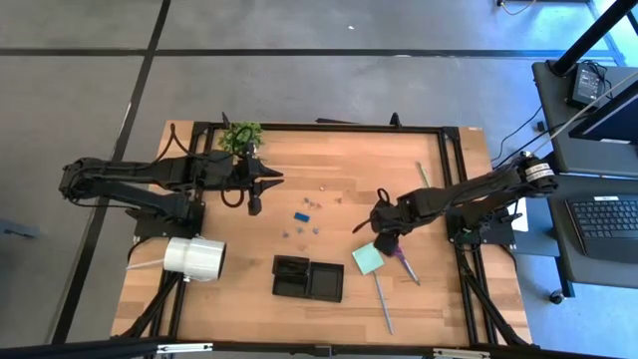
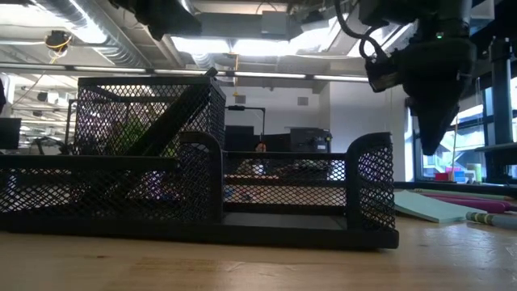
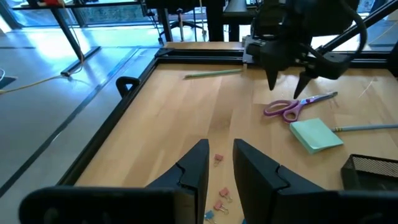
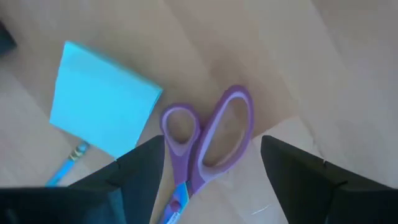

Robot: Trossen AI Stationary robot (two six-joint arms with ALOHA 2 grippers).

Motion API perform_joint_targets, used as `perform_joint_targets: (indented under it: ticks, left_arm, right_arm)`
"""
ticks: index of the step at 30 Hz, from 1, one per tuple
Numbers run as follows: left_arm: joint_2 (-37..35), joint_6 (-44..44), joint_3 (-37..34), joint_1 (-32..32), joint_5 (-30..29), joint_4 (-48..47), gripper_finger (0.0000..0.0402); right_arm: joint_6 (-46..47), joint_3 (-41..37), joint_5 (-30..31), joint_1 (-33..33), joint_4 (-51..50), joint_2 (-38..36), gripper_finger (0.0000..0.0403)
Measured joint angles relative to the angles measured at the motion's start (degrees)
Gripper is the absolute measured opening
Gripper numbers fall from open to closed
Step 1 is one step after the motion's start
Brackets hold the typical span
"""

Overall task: Pick and place office supplies into organizer
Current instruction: Put the scissors into the desk organizer

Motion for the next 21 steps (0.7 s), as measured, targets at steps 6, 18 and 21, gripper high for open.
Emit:
perform_joint_targets:
  ticks: [6,18,21]
  left_arm:
    - [0.0,0.0,-0.01,0.0,0.0,0.0,0.0068]
    - [0.0,0.0,-0.01,0.0,0.0,0.0,0.0068]
    - [0.0,-0.02,-0.01,0.0,0.0,-0.01,0.0068]
  right_arm:
    - [-0.61,0.0,-0.19,2.89,0.13,4.13,0.027]
    - [-0.38,0.08,-0.18,3.64,0.91,12.26,0.0269]
    - [-0.4,0.31,-0.18,3.6,0.79,13.55,0.0269]
